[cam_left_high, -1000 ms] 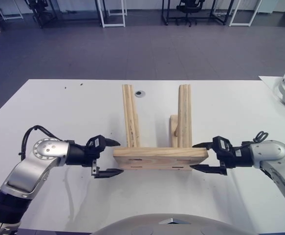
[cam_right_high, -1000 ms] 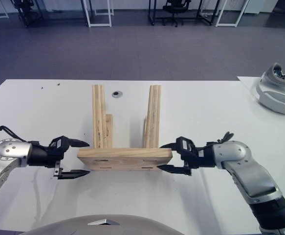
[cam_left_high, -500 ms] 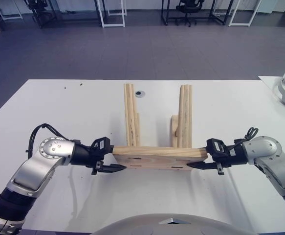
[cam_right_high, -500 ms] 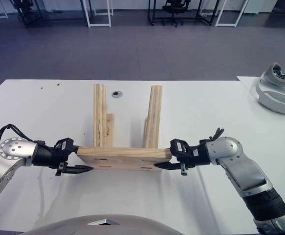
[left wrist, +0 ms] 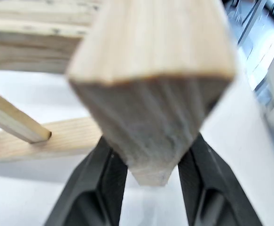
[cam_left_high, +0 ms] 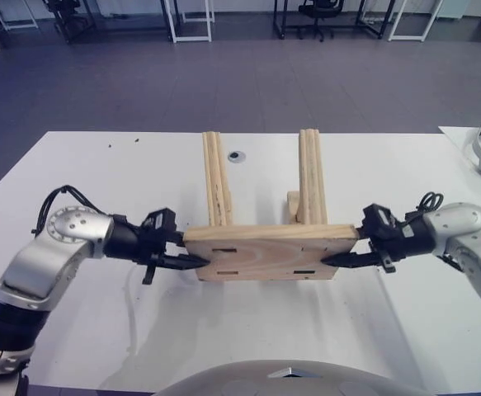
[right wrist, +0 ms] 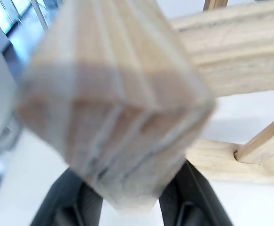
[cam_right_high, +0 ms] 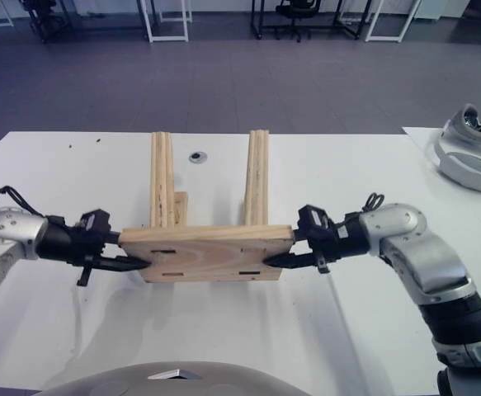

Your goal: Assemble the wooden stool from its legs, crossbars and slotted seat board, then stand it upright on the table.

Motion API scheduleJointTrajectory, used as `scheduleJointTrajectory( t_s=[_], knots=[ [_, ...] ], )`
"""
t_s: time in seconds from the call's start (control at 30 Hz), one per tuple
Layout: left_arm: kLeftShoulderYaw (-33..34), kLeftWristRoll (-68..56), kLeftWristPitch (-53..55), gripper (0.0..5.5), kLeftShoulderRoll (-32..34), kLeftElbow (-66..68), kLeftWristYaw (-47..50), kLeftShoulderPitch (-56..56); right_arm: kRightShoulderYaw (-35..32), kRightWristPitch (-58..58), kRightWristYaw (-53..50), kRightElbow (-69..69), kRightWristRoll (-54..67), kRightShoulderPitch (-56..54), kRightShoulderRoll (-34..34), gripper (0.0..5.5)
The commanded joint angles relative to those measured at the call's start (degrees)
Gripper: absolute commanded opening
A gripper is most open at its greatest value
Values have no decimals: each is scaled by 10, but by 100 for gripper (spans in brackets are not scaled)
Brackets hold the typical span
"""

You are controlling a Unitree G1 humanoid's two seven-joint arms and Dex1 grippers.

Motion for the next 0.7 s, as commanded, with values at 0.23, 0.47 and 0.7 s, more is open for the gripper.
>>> scheduleJointTrajectory(
  t_s=[0.23, 0.47, 0.7],
  knots=[
    [-80, -641, 605, 131, 135, 326, 12, -465, 85, 612, 103, 273, 449, -534, -64, 134],
    [-246, -786, 605, 131, 281, 253, -85, -348, 248, 612, 50, 188, 725, -364, -177, 134],
    [-173, -780, 474, 175, 175, 325, 231, -171, 181, 611, -125, 299, 634, -252, -95, 181]
  ],
)
